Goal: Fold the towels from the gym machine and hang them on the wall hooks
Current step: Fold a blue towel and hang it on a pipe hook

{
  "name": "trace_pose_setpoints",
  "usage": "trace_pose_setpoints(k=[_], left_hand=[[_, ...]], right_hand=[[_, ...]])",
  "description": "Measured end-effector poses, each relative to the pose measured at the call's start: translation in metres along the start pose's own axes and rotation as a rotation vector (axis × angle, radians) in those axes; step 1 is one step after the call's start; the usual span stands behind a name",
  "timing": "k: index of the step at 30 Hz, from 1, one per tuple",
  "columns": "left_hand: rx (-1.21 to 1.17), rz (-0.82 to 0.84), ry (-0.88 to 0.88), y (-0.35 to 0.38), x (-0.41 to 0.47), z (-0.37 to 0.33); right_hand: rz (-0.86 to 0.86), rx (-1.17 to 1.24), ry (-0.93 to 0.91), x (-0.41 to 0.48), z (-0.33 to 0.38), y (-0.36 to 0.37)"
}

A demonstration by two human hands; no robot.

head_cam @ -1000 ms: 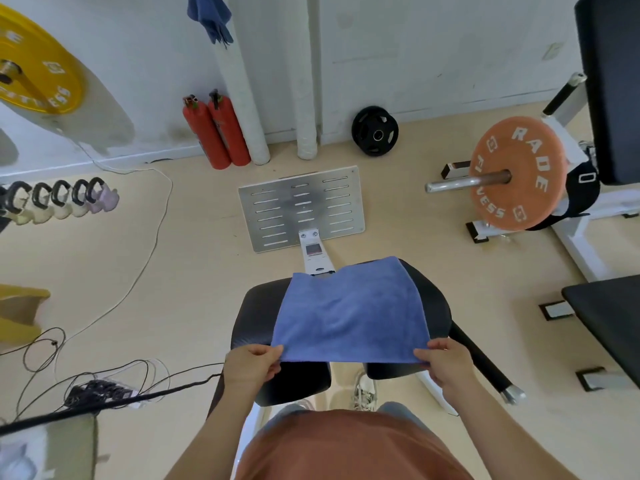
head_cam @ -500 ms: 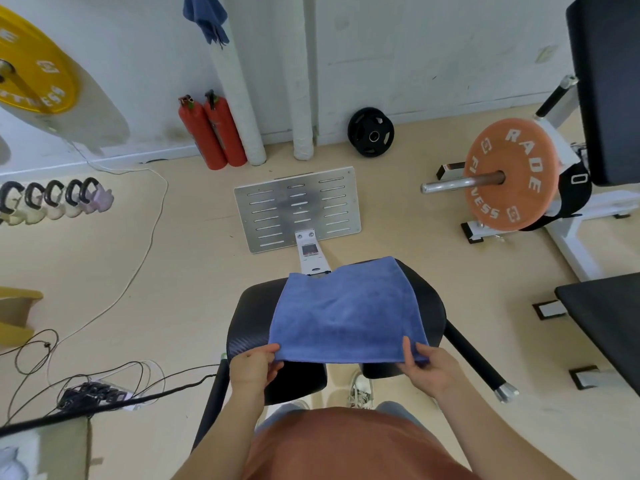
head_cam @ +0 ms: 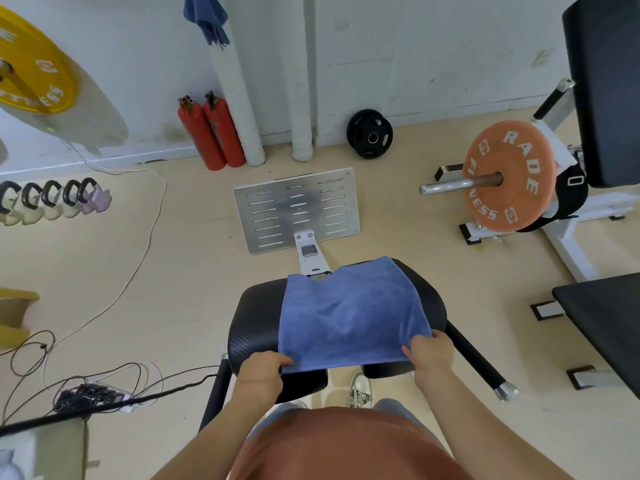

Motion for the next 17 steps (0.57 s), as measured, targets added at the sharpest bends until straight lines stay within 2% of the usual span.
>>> trace_pose_setpoints(k=[3, 5, 7, 9, 11, 14, 17], left_hand=[[0.219, 0.112, 0.086, -0.005, 0.007, -0.007], [0.360, 0.097, 0.169, -0.011, 0.011, -0.011], [0.445, 0.065, 0.282, -0.019, 0.012, -0.016], [0.414, 0.024, 0.393, -0.028, 0.014, -0.020], [0.315, 0.033, 0.452, -0.042, 0.015, -0.025], [0.031, 0.073, 0.433, -0.060, 0.018, -0.032], [-0.226, 0.063, 0.357, -0.071, 0.019, -0.035]], right_hand=[[-0.059, -0.378, -0.275, -0.010, 0.002, 0.007], [-0.024, -0.525, -0.406, -0.019, 0.006, 0.009], [-0.031, -0.590, -0.493, -0.024, 0.013, 0.007], [-0.030, -0.546, -0.507, -0.028, 0.023, 0.004], [0.017, -0.330, -0.380, -0.025, 0.033, 0.003], [0.326, 0.203, 0.050, -0.019, 0.037, 0.006], [0.501, 0.521, 0.234, -0.016, 0.039, 0.007]])
Point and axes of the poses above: each hand's wrist, its own x-axis towards the middle knuckle, its own y-axis out of the palm, z = x × y, the point moved 3 cm from there along x, towards the middle knuckle, and after that the axes turned 14 degrees about y, right-handed, at the moved point
